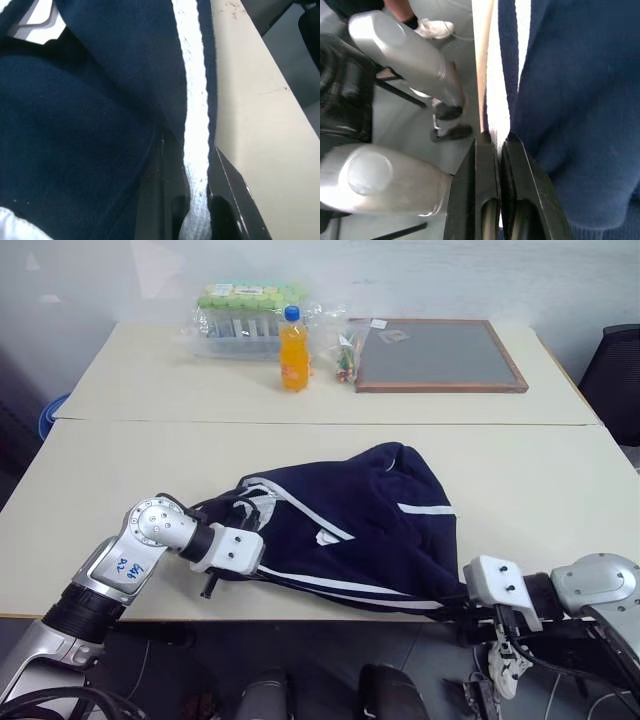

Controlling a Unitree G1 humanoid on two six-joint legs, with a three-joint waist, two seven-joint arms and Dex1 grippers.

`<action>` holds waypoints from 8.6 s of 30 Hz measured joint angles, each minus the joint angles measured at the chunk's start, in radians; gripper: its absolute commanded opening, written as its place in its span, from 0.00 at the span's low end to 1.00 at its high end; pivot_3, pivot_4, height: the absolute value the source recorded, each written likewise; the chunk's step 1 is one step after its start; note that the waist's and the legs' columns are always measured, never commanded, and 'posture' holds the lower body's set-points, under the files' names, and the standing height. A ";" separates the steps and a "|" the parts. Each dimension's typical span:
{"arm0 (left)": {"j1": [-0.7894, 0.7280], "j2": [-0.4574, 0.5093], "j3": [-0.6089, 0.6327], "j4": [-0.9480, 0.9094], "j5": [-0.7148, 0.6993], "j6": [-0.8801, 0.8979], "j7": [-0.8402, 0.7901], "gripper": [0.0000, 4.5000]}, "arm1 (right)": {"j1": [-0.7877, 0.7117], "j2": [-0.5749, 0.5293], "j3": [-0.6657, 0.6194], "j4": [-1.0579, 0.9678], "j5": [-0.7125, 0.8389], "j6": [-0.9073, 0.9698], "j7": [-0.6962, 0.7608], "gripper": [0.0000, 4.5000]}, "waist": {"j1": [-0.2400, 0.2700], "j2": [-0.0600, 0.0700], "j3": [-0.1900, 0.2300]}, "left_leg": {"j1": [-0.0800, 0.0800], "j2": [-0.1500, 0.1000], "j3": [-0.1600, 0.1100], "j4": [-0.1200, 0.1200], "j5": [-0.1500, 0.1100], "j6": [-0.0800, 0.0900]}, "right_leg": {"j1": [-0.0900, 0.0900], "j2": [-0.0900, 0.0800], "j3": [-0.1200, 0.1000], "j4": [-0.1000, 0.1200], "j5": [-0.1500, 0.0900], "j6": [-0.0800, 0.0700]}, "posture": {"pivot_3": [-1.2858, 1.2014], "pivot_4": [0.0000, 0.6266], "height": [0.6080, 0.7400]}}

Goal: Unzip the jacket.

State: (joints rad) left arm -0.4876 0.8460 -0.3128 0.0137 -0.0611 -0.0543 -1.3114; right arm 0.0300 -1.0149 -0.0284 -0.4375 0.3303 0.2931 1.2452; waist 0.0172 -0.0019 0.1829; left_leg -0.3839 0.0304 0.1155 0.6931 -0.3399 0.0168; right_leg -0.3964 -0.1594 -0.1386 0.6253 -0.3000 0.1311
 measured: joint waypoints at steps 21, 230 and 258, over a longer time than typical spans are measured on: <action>0.007 0.105 0.253 -0.159 -0.335 0.428 -0.079 0.77 | -0.465 -0.065 -0.101 0.078 0.301 0.283 0.049 0.97 | -0.011 -0.003 0.002 | 0.004 0.001 -0.008 -0.001 -0.002 0.001 | 0.003 0.000 0.002 0.000 0.000 0.000 | 0.52 0.24 1.00; -0.248 -0.078 0.176 0.195 -0.165 0.202 -0.054 0.77 | -0.178 0.529 0.371 0.018 -0.949 -0.075 -0.838 0.59 | -0.019 -0.009 -0.002 | -0.007 0.005 0.004 0.005 -0.004 -0.002 | -0.010 0.007 0.009 0.003 0.000 0.000 | 0.52 0.24 1.00; -0.410 -0.224 0.176 0.534 -0.064 0.033 0.071 0.77 | -0.248 0.558 0.340 0.146 -0.887 -0.253 -0.826 0.01 | -0.020 -0.009 -0.002 | -0.007 0.005 0.005 0.005 -0.004 -0.002 | -0.011 0.008 0.008 0.003 0.000 0.000 | 0.52 0.24 1.00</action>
State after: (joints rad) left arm -0.8972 0.6218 -0.1371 0.5474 -0.1254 -0.0216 -1.2407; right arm -0.2180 -0.4569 0.3118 -0.2917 -0.5571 0.0399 0.4193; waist -0.0027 -0.0109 0.1810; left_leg -0.3910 0.0351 0.1200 0.6981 -0.3438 0.0149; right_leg -0.4069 -0.1518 -0.1301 0.6281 -0.3000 0.1312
